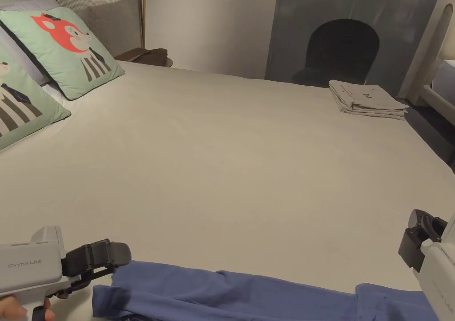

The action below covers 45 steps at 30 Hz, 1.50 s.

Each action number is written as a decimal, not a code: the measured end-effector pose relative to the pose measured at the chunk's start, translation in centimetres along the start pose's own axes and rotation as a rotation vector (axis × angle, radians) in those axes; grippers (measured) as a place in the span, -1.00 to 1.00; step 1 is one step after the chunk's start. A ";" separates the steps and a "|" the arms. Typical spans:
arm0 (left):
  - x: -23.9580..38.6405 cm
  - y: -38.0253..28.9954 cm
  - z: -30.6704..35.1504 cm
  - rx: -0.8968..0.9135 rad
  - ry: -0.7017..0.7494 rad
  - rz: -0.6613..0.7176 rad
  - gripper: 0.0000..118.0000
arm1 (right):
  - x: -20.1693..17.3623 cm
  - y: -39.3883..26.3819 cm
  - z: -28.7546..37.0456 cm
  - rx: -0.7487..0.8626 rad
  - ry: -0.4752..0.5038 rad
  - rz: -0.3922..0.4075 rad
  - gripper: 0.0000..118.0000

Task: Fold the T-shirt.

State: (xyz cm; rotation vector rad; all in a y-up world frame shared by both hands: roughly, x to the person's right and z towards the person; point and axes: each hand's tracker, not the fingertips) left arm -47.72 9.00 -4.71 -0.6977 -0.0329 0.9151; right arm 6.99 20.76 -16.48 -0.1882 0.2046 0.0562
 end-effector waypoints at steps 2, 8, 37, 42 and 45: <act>-1.9 0.1 -1.1 -0.045 -0.057 0.097 0.86 | -0.5 -0.1 -0.1 -0.008 0.004 0.012 -1.00; -2.2 -1.1 -3.5 -0.078 -0.184 0.172 0.85 | -1.6 -0.1 -0.3 -0.020 0.011 0.033 -1.00; 0.4 2.4 7.3 0.150 -0.018 0.120 -0.89 | -4.6 0.6 -0.5 -0.032 0.090 0.004 -1.00; 6.7 1.3 2.6 0.033 -0.100 -0.023 -0.89 | -3.6 0.6 0.3 -0.023 0.101 -0.007 -1.00; 11.5 -1.5 -1.9 -0.037 -0.094 -0.101 -0.89 | -2.1 0.4 0.7 -0.014 0.082 -0.024 -1.00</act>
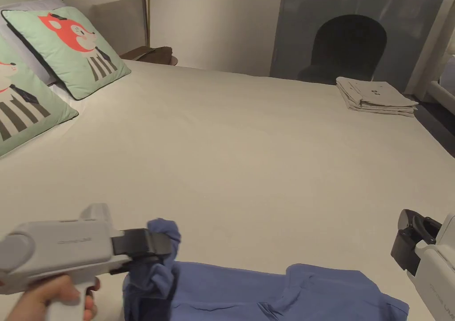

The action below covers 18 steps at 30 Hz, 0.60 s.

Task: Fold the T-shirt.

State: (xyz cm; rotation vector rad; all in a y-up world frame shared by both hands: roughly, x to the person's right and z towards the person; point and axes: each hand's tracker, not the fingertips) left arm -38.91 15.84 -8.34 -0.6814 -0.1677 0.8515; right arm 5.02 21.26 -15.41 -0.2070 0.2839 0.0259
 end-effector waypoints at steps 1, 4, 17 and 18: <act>0.7 -0.5 -1.8 -0.027 0.000 -0.004 -0.89 | 0.5 0.0 0.2 0.001 -0.007 -0.009 -1.00; 2.5 -2.5 -6.8 -0.113 0.051 -0.048 -0.89 | 2.2 -0.4 0.9 0.003 -0.032 -0.019 -1.00; 5.4 -5.9 -10.2 -0.039 0.096 -0.143 0.78 | 6.2 -1.9 2.6 -0.008 -0.092 -0.096 -1.00; 6.3 -6.1 -8.4 0.051 0.099 -0.167 0.85 | 6.2 -2.0 2.6 -0.009 -0.092 -0.102 -1.00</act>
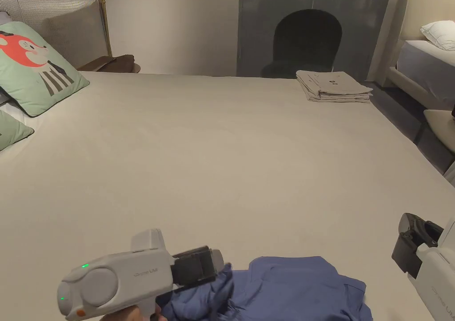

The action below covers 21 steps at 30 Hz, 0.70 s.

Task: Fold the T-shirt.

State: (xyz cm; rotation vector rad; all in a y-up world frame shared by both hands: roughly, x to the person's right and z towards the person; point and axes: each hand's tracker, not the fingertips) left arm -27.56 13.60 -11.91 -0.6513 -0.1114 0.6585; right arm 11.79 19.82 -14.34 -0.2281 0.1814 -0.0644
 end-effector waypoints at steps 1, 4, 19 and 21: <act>0.0 0.0 0.8 0.072 0.023 -0.034 0.84 | 0.0 -0.1 -0.1 -0.001 0.003 -0.006 -1.00; 0.7 -1.1 1.9 0.157 0.229 -0.179 0.79 | 0.0 -0.4 -0.1 -0.005 0.013 -0.023 -1.00; 5.0 -10.8 -6.4 0.024 0.307 -0.510 -0.98 | 2.1 -0.9 0.0 -0.015 0.012 -0.040 -1.00; 6.4 -11.2 -7.2 0.020 0.297 -0.522 -0.98 | 2.2 -1.0 0.5 -0.014 0.000 -0.043 -1.00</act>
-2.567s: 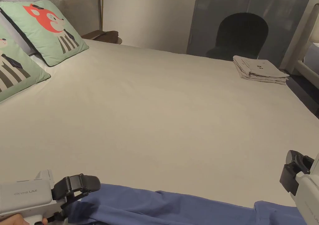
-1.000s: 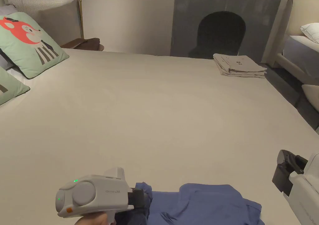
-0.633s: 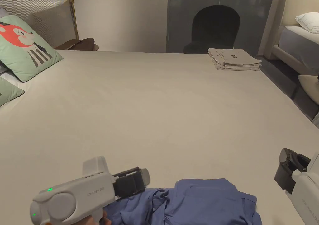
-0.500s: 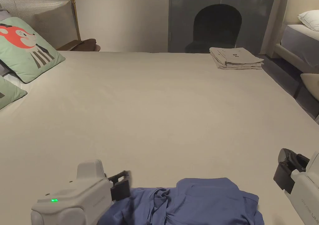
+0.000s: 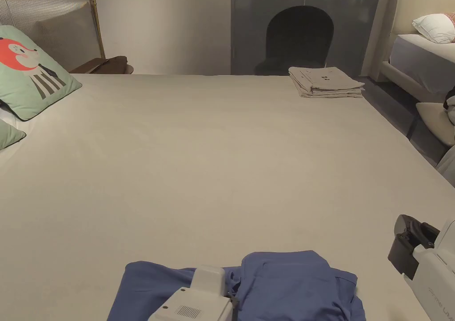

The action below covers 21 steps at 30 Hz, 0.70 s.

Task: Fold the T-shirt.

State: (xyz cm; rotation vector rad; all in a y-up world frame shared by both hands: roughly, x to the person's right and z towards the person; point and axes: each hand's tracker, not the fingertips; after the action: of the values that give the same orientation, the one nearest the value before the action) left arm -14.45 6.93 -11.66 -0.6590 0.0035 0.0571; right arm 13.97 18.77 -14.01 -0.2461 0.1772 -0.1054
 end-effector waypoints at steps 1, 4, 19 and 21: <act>0.3 0.2 -0.1 -0.002 -0.013 0.004 -0.98 | 0.1 0.0 0.1 0.001 -0.004 -0.001 -1.00; 0.7 0.9 0.1 -0.009 -0.054 0.042 -0.98 | 0.0 0.0 0.4 0.004 -0.014 -0.009 -1.00; -17.1 3.9 5.8 0.106 -0.275 0.533 -0.98 | -1.5 -0.1 -0.3 -0.001 0.016 0.003 -1.00; -20.8 3.3 6.5 0.063 -0.356 0.639 -0.91 | -2.0 -0.2 -0.5 -0.010 0.027 0.003 -1.00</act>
State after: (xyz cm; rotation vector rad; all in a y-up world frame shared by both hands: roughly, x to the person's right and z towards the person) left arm -35.53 12.38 -8.12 -0.5567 -0.1276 0.7860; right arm 11.92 18.71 -14.13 -0.2543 0.2049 -0.1048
